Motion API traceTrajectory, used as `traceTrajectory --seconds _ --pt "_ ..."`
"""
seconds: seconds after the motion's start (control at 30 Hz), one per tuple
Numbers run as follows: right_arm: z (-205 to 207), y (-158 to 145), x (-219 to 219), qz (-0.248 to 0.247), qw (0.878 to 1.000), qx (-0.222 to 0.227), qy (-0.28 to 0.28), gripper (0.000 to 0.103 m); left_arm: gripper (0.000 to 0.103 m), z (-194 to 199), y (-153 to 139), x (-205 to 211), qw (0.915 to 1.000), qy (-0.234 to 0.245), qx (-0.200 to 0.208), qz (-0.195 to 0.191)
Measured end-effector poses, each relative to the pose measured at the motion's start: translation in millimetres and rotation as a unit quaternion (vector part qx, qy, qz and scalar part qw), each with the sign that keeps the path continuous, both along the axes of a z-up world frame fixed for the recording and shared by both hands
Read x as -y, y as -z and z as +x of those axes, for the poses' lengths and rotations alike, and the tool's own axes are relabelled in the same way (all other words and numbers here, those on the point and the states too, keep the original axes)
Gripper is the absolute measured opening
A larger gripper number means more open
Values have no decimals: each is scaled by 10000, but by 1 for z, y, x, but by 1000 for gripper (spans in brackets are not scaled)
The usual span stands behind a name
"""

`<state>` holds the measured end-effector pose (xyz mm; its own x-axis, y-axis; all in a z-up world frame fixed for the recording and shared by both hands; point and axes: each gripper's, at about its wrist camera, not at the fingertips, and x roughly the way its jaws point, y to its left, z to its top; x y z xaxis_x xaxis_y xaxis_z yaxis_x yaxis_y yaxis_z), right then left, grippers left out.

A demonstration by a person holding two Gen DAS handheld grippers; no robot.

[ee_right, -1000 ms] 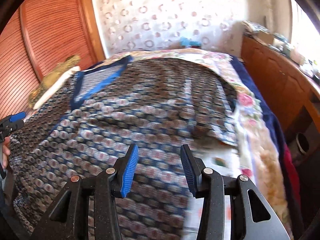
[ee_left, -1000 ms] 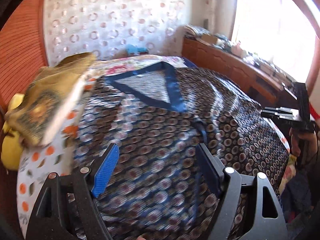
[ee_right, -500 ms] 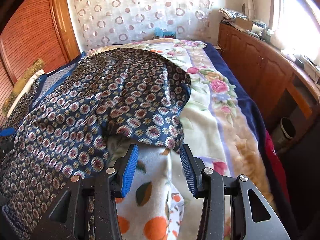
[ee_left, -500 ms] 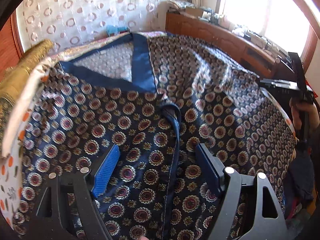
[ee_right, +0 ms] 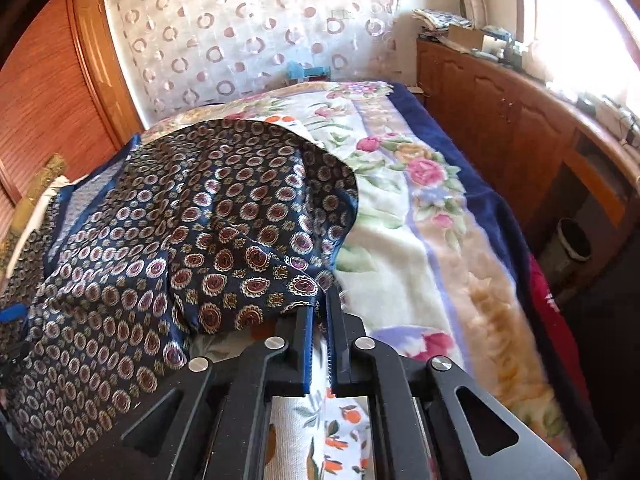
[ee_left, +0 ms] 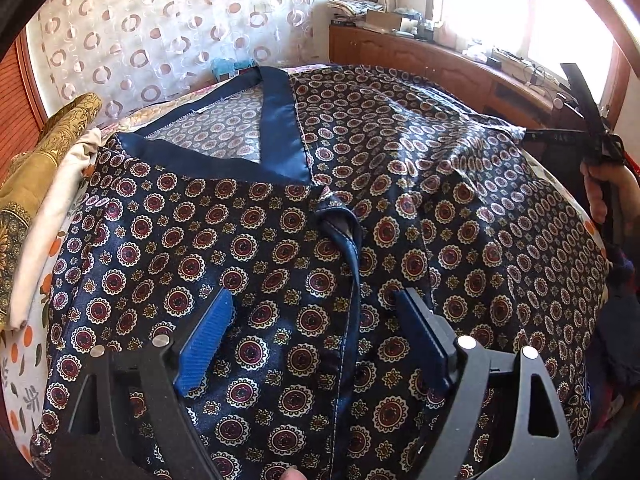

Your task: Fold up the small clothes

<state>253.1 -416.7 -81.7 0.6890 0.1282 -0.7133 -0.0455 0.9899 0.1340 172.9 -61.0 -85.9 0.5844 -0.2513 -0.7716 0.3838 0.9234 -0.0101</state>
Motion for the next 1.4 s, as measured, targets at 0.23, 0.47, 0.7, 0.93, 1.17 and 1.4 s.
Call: traceTrajectory --seconds 0.23,0.47,0.7,0.93,1.17,1.4 --pt "-30 -62 -42 -378 9927 1140 -95 3 84 1 1 0 10000 -4 7 3" --pt "-69 -74 -121 -260 9781 1185 -1693 3 85 2 1 -1 10000 -8 12 2" --pt "-71 -25 -116 -407 9865 435 -1525 28 85 2 1 -1 10000 -5 14 3" --pt "-88 -34 -74 -105 9927 610 -1035 40 85 3 -1 -5 9999 -68 4 -116" --pt "-38 -24 -58 271 9972 458 -524 40 85 -6 -28 -29 9975 -325 285 -553" --pt "33 -4 -82 24 9992 -146 -371 39 85 -29 -58 -37 9943 -315 664 -770"
